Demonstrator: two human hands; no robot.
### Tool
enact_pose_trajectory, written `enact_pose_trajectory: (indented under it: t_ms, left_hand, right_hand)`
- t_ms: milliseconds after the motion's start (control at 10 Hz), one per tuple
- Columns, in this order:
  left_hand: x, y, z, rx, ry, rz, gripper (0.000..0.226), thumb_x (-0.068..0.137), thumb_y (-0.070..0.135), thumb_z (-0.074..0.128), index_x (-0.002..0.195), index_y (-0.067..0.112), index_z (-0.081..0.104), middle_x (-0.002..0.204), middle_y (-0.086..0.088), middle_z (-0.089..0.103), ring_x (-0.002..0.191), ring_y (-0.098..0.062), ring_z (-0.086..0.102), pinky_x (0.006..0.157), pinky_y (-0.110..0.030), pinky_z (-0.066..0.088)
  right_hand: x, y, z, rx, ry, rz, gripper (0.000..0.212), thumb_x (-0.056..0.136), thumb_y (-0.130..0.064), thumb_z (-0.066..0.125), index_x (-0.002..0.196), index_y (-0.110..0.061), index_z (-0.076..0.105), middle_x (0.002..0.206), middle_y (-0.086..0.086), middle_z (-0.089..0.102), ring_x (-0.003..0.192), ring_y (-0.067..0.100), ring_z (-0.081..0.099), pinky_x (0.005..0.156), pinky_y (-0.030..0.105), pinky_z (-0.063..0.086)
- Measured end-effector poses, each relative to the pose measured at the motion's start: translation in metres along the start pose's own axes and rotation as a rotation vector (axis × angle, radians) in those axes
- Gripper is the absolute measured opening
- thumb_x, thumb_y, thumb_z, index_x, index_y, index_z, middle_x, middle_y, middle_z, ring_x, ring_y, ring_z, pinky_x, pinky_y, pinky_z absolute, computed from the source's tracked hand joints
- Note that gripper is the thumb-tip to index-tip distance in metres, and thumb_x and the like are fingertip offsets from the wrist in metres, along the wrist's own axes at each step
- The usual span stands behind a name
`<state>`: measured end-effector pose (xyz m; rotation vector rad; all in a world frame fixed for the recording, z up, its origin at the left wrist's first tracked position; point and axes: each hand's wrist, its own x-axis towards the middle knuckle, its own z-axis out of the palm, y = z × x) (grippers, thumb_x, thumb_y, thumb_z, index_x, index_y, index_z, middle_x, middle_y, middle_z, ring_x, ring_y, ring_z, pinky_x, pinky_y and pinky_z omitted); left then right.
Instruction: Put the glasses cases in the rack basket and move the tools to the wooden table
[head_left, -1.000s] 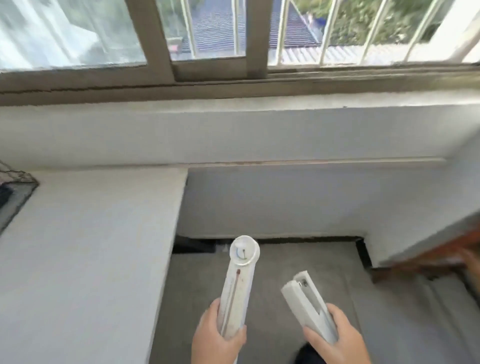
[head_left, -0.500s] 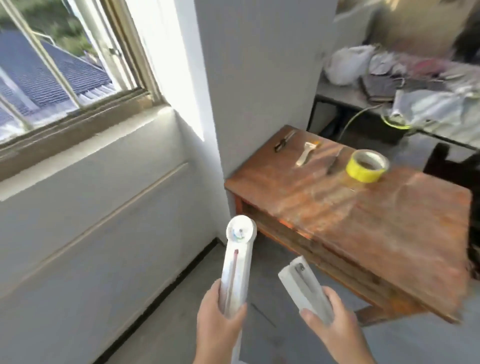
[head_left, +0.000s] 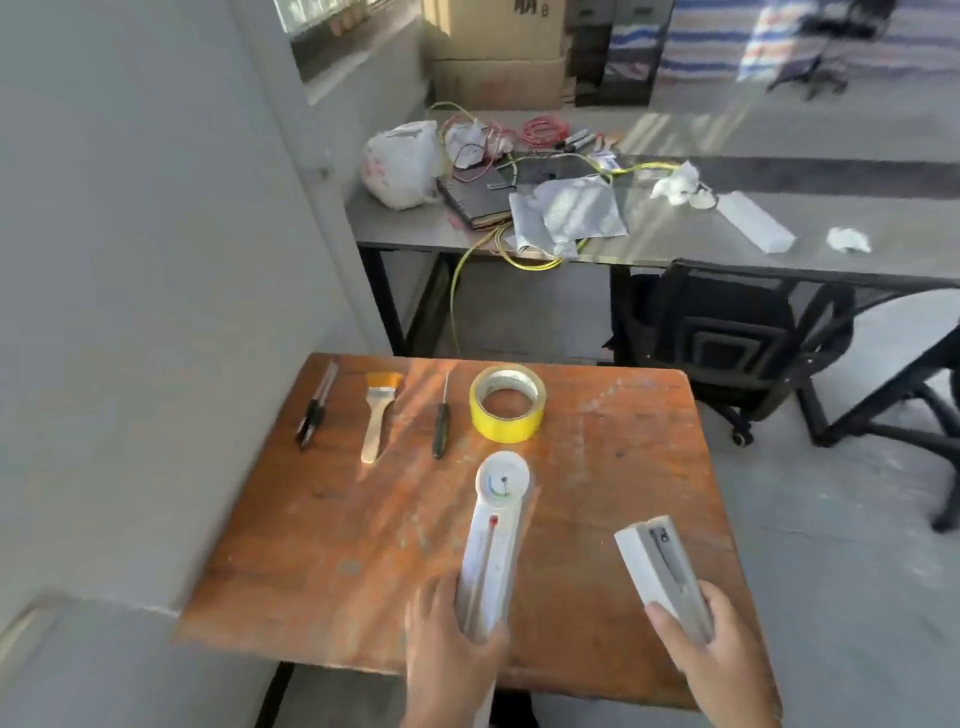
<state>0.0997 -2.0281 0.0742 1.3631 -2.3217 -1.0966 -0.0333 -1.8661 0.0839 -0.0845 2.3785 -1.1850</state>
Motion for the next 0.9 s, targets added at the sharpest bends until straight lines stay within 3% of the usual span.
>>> enact_pose_trajectory:
  t_ms: [100, 200, 300, 400, 600, 700, 900]
  left_hand:
    - [0.042, 0.039, 0.033, -0.009, -0.107, 0.127, 0.08, 0.043, 0.05, 0.047, 0.104, 0.0, 0.058, 0.104, -0.014, 0.058, 0.104, -0.024, 0.051, 0.084, -0.036, 0.047]
    - [0.075, 0.071, 0.066, 0.0, -0.131, 0.175, 0.067, 0.046, 0.048, 0.045, 0.096, 0.004, 0.054, 0.095, -0.012, 0.056, 0.095, -0.026, 0.047, 0.076, -0.05, 0.051]
    - [0.1, 0.104, 0.089, 0.028, -0.264, 0.053, 0.079, 0.051, 0.05, 0.041, 0.11, -0.002, 0.047, 0.109, -0.02, 0.051, 0.108, -0.038, 0.041, 0.1, -0.05, 0.031]
    - [0.122, 0.124, 0.107, 0.088, -0.294, -0.084, 0.065, 0.073, 0.04, 0.053, 0.123, 0.003, 0.035, 0.13, -0.016, 0.037, 0.121, -0.033, 0.03, 0.106, -0.041, 0.024]
    - [0.14, 0.145, 0.13, 0.17, -0.223, -0.26, 0.066, 0.077, 0.032, 0.061, 0.127, 0.003, 0.029, 0.137, -0.017, 0.032, 0.127, -0.033, 0.028, 0.106, -0.04, 0.029]
    - [0.139, 0.145, 0.133, 0.182, -0.203, -0.274, 0.067, 0.077, 0.033, 0.061, 0.128, 0.005, 0.028, 0.135, -0.015, 0.034, 0.126, -0.033, 0.03, 0.105, -0.04, 0.03]
    - [0.133, 0.141, 0.127, 0.2, -0.23, -0.223, 0.083, 0.079, 0.044, 0.056, 0.139, 0.01, 0.009, 0.148, -0.014, 0.02, 0.135, -0.032, 0.019, 0.112, -0.041, 0.022]
  right_hand:
    - [0.034, -0.029, -0.005, 0.042, 0.144, -0.048, 0.05, 0.059, -0.039, 0.059, 0.1, -0.012, 0.051, 0.09, 0.016, 0.056, 0.076, 0.03, 0.049, 0.055, 0.024, 0.035]
    - [0.073, -0.044, -0.007, 0.03, 0.213, -0.054, 0.052, 0.073, -0.031, 0.064, 0.116, -0.005, 0.048, 0.1, 0.014, 0.055, 0.084, 0.025, 0.047, 0.061, 0.03, 0.033]
    - [0.114, -0.047, -0.009, -0.084, 0.18, 0.018, 0.053, 0.076, -0.03, 0.063, 0.117, 0.0, 0.046, 0.097, 0.011, 0.048, 0.089, 0.027, 0.047, 0.07, 0.032, 0.033]
    - [0.151, -0.053, -0.008, -0.176, 0.121, 0.025, 0.045, 0.077, -0.023, 0.065, 0.109, 0.004, 0.047, 0.094, 0.009, 0.043, 0.099, 0.034, 0.049, 0.078, 0.037, 0.041]
    - [0.191, -0.074, -0.003, -0.282, 0.131, 0.005, 0.049, 0.075, -0.03, 0.068, 0.102, 0.004, 0.045, 0.109, 0.02, 0.051, 0.096, 0.033, 0.052, 0.067, 0.031, 0.039]
    - [0.193, -0.078, -0.001, -0.363, 0.115, 0.002, 0.05, 0.075, -0.034, 0.067, 0.101, 0.002, 0.045, 0.11, 0.019, 0.052, 0.099, 0.033, 0.053, 0.069, 0.031, 0.038]
    - [0.195, -0.075, -0.007, -0.428, 0.064, -0.053, 0.051, 0.079, -0.043, 0.059, 0.107, -0.004, 0.043, 0.113, 0.013, 0.053, 0.099, 0.025, 0.053, 0.066, 0.026, 0.035]
